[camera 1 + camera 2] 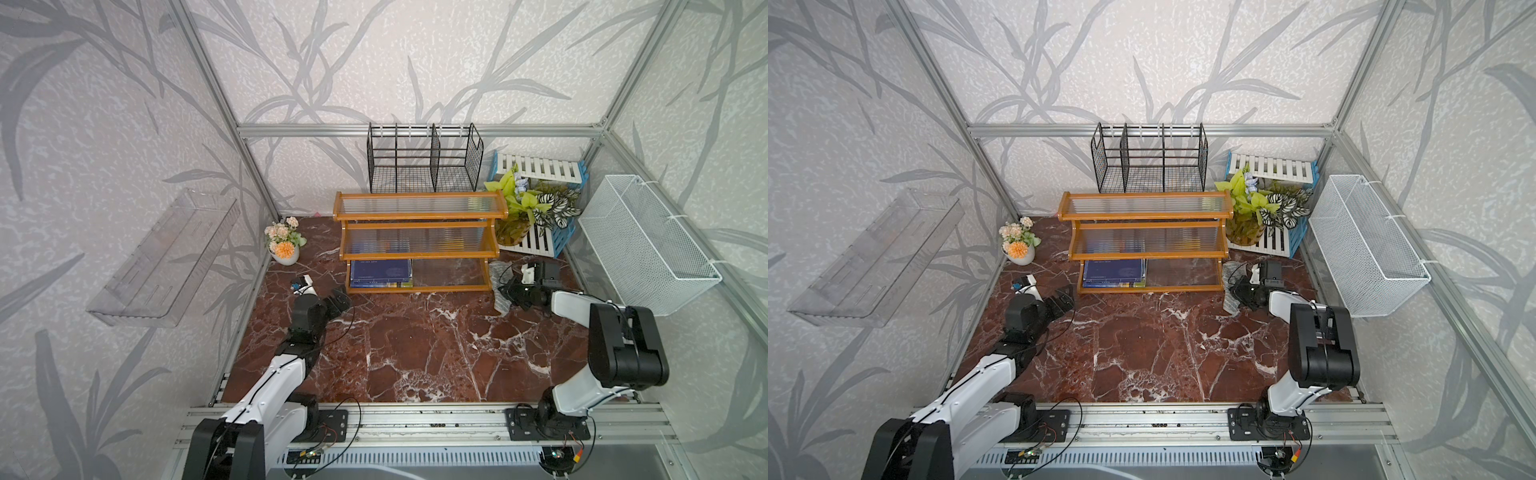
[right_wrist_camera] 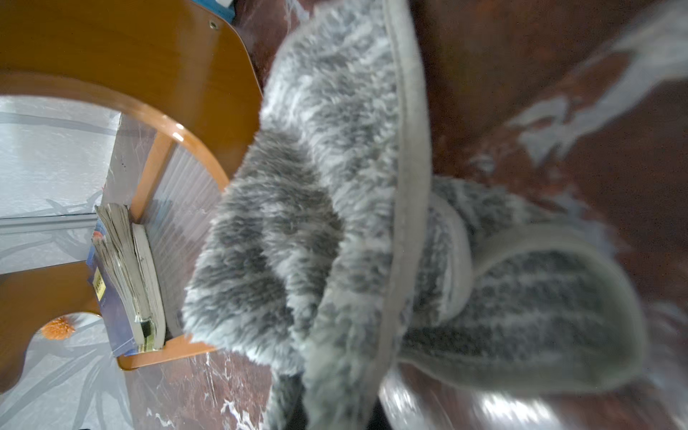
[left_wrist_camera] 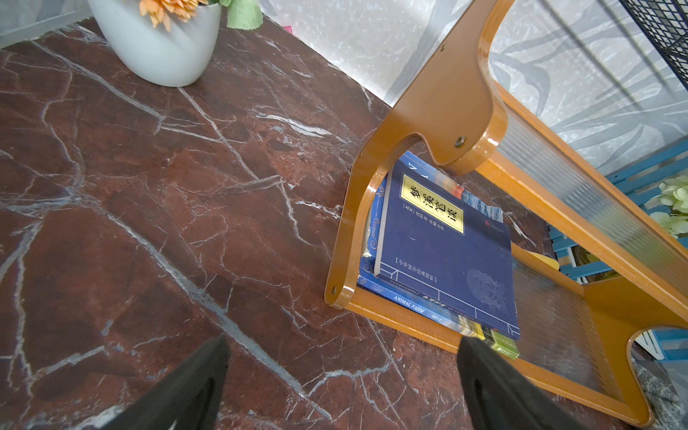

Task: Wipe the bookshelf clean with a cloth
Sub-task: Wipe the dust from the shelf.

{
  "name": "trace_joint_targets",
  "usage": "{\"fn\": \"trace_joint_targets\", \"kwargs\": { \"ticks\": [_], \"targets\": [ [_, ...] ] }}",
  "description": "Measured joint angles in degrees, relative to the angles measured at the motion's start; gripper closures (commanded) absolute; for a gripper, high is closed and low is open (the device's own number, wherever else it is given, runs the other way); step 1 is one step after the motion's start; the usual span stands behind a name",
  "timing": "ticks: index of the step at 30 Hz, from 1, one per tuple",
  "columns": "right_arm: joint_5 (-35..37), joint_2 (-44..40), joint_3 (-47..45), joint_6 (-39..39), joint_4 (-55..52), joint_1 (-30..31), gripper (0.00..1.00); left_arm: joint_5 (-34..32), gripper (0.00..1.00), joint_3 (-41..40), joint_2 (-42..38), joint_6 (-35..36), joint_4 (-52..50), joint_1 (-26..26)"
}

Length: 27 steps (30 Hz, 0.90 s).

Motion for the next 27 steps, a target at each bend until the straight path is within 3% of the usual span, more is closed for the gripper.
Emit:
{"fn": "trace_joint_targets", "kwargs": {
  "ticks": [6, 18, 27],
  "targets": [
    [-5.9, 13.3, 10.7, 0.4, 1.5, -0.6, 1.00, -1.7, 0.00, 1.6, 0.0, 0.0, -0.3, 0.1],
    [-11.9, 28.2, 32.1, -0.4, -2.5, -1.2, 1.00, -4.8, 0.00, 2.4, 1.3, 0.0, -2.0, 0.5],
    [-13.5, 29.3, 33.2, -1.7, -3.4, -1.2, 1.00, -6.7, 0.00, 4.8, 7.0, -1.0, -3.5, 1.7]
  ]
}}
